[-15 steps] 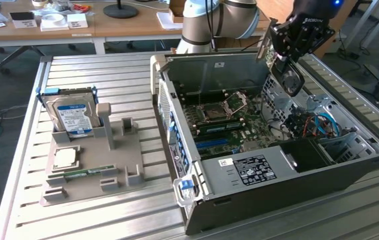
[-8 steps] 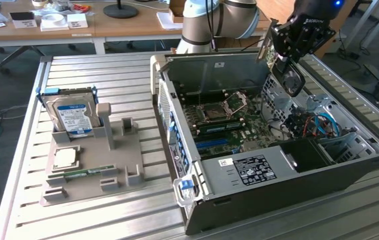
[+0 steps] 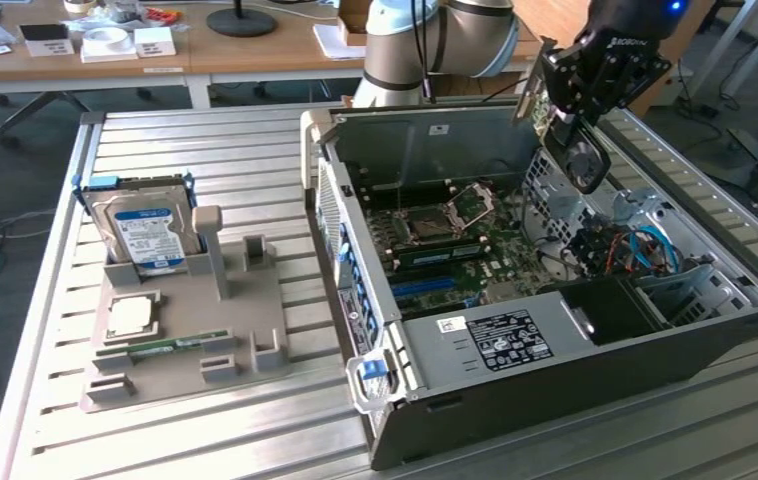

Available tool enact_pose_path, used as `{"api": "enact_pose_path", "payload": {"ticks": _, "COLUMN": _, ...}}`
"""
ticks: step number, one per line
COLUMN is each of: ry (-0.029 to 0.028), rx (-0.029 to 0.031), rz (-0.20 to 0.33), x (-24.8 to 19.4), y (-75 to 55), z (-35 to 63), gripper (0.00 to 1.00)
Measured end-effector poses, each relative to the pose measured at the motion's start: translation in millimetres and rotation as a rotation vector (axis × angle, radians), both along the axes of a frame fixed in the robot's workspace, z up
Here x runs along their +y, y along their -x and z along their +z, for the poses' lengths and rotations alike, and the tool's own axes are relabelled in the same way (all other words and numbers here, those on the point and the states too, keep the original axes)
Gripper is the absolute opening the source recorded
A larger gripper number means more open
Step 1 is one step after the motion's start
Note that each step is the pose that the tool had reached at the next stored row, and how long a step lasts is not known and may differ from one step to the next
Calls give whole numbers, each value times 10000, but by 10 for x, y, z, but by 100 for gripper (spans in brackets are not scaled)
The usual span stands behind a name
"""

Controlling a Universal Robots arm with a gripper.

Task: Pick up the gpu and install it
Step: 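Insert the gpu into the slot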

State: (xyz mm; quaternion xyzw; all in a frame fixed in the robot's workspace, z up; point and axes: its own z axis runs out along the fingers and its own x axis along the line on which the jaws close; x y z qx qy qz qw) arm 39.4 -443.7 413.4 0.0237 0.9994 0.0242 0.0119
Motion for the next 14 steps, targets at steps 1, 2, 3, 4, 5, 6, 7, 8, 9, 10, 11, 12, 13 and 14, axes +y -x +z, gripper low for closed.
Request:
{"api": "enact_pose_path", "payload": {"ticks": 1, "ry": 0, "rx": 1, "rz": 19, "x": 0, "y": 0, "z": 0, "gripper": 27}}
{"api": "enact_pose_path", "payload": {"ticks": 2, "ry": -1, "rx": 0, "rz": 56, "x": 0, "y": 0, "z": -1, "gripper": 27}}
{"api": "enact_pose_path", "payload": {"ticks": 3, "ry": -2, "rx": 0, "rz": 121, "x": 0, "y": 0, "z": -1, "gripper": 27}}
{"api": "enact_pose_path", "payload": {"ticks": 4, "ry": -3, "rx": 0, "rz": 194, "x": 0, "y": 0, "z": -1, "gripper": 27}}
{"api": "enact_pose_path", "payload": {"ticks": 5, "ry": -3, "rx": 0, "rz": 281, "x": 0, "y": 0, "z": -1, "gripper": 27}}
{"api": "enact_pose_path", "payload": {"ticks": 6, "ry": -4, "rx": 0, "rz": 392, "x": 0, "y": 0, "z": -2, "gripper": 27}}
{"api": "enact_pose_path", "payload": {"ticks": 7, "ry": -4, "rx": 0, "rz": 515, "x": 0, "y": 0, "z": -2, "gripper": 27}}
{"api": "enact_pose_path", "payload": {"ticks": 8, "ry": -4, "rx": 0, "rz": 650, "x": 0, "y": 0, "z": -2, "gripper": 27}}
{"api": "enact_pose_path", "payload": {"ticks": 9, "ry": -2, "rx": 0, "rz": 791, "x": 0, "y": 0, "z": -1, "gripper": 27}}
{"api": "enact_pose_path", "payload": {"ticks": 10, "ry": -3, "rx": 0, "rz": 950, "x": 0, "y": 0, "z": -2, "gripper": 27}}
{"api": "enact_pose_path", "payload": {"ticks": 11, "ry": -3, "rx": 0, "rz": 1108, "x": 0, "y": 0, "z": -2, "gripper": 27}}
{"api": "enact_pose_path", "payload": {"ticks": 12, "ry": -3, "rx": 0, "rz": 1270, "x": 0, "y": 0, "z": -2, "gripper": 27}}
{"api": "enact_pose_path", "payload": {"ticks": 13, "ry": -2, "rx": 0, "rz": 1438, "x": 0, "y": 0, "z": -2, "gripper": 27}}
{"api": "enact_pose_path", "payload": {"ticks": 14, "ry": -2, "rx": 1, "rz": 1612, "x": 0, "y": 0, "z": -2, "gripper": 27}}
